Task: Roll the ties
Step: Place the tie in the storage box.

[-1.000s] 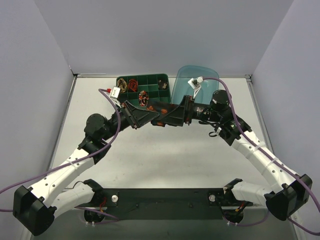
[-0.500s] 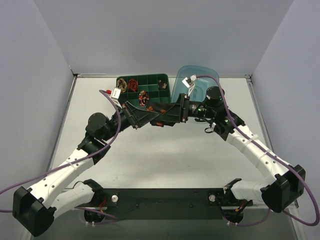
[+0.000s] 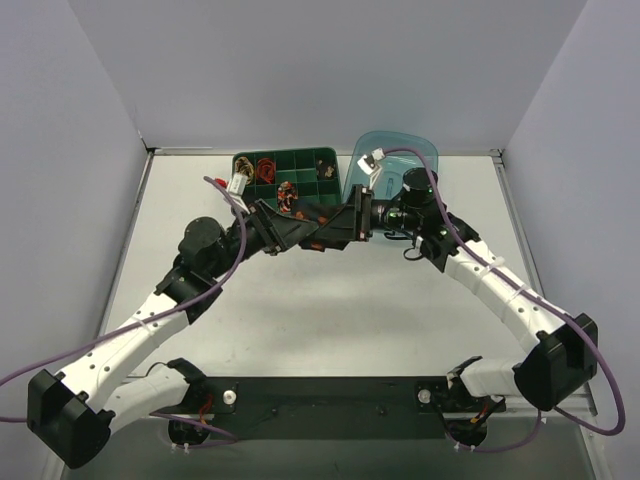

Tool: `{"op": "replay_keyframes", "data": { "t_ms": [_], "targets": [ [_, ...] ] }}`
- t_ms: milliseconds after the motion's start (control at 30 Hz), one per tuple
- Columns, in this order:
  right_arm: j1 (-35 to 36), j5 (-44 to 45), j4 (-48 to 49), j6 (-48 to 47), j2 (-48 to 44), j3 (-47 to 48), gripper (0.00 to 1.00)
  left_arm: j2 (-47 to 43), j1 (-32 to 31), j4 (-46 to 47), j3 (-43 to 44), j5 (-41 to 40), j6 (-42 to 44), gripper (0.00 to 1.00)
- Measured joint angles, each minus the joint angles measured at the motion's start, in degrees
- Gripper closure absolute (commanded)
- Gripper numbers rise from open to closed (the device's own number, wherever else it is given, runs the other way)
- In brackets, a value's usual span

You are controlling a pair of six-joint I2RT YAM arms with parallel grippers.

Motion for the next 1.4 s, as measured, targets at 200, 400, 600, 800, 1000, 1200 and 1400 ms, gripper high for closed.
{"op": "replay_keyframes", "data": {
  "t_ms": [200,400,600,800,1000,1200,1400],
  "targets": [
    [-1.9,-0.2,-2.7,-2.2,4.9,2.0,1.00,2.0,1.1,-12.5,5.7,-4.3,5.2,0.22],
    [-5.2,1.0,-6.6,-5.4,12.6,8.3,1.00,3.1,3.9,-26.5,12.4,-12.3,11.3,0.19],
    [-6.3,4.3,-13.9,-10.6,25.7,24.4,1.00,3.3,5.7,-37.0,16.4,-22.0,17.2,0.18],
    [-6.3,13.9,-24.4,-16.1,42.1,46.6,1.00,3.3,7.3,-41.8,16.5,-25.2,20.6,0.18],
    [-5.8,27.7,-32.4,-17.9,57.7,66.8,1.00,3.2,7.9,-42.2,16.4,-24.2,21.5,0.18],
    [-5.6,37.1,-33.9,-17.7,61.8,67.9,1.00,3.7,8.1,-42.0,15.9,-23.3,22.4,0.18],
    [-3.7,43.1,-29.2,-17.6,61.4,63.1,1.00,7.5,8.2,-42.1,15.9,-22.8,22.8,0.19]
  ]
}}
